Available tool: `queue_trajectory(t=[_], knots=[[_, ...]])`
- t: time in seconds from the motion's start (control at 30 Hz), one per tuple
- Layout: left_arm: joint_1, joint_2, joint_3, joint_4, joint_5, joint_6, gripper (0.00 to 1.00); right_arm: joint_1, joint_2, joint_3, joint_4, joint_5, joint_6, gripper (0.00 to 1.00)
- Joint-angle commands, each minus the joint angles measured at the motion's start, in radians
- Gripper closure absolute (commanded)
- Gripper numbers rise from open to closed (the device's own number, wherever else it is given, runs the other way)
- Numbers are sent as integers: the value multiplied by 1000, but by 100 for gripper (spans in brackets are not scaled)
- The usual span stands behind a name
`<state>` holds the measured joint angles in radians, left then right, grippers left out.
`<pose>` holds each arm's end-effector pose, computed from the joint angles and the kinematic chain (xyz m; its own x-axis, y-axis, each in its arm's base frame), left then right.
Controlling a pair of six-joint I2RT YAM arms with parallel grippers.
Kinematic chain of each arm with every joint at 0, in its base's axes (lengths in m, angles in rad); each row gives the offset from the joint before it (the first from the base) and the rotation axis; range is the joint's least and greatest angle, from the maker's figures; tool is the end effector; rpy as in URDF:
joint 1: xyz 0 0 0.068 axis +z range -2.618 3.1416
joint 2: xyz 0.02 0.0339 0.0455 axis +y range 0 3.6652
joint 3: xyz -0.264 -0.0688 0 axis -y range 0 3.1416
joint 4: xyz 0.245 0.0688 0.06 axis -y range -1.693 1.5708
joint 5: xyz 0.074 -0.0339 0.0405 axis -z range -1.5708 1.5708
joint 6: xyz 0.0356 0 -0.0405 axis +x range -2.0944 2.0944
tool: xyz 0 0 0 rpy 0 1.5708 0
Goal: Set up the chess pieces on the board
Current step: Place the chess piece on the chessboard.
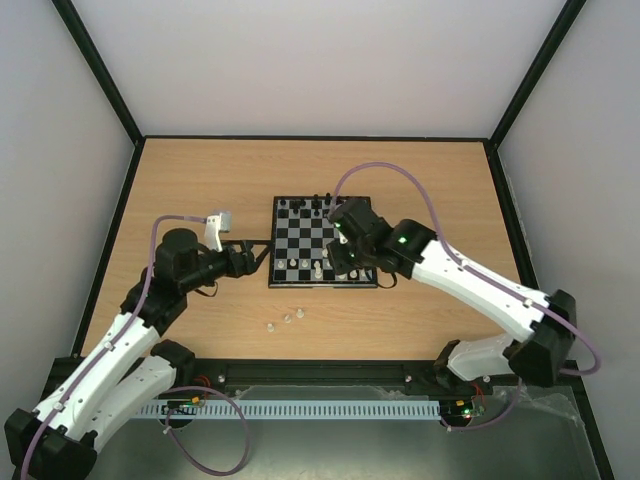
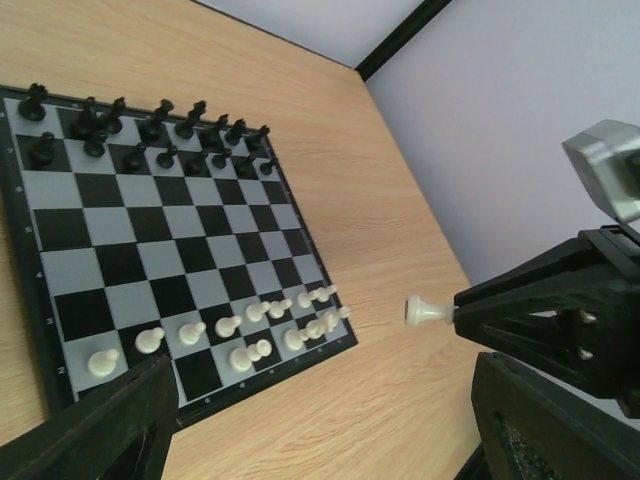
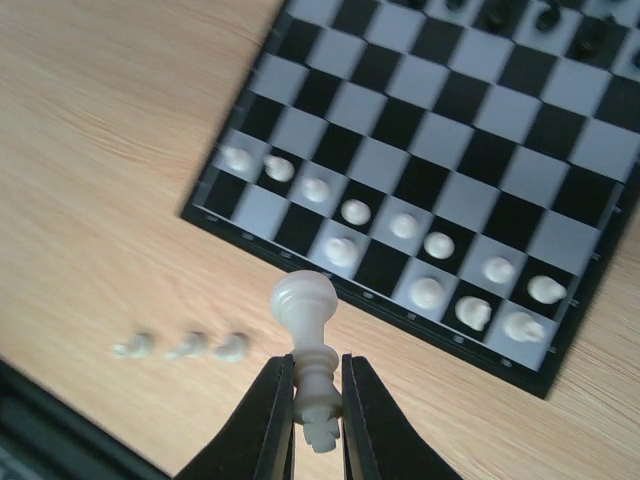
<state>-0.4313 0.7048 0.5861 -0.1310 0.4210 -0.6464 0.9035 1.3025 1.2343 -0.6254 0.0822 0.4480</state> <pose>0.1506 -0.0853 0.2888 -0.6257 -0.3172 -0.7127 0.4565 0.5919 -0.6643 0.1773 0.2203 0.3412 -0.6788 -0.1640 -0.7158 -0.4990 0.8181 0.2858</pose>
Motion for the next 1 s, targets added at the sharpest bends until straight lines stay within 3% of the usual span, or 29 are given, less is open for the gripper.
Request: queue_trajectory(t=[0.0,0.53,0.97], knots=[[9,2,-19,-42,-39,50,16,2,96,60,-190,149,-32,91],[28,28,-58,-27,-17,83,15,20,416,163,-240,165,-71,91],[32,32,-60,-18,3,87,15,20,507,167,-230,129,-101,89]])
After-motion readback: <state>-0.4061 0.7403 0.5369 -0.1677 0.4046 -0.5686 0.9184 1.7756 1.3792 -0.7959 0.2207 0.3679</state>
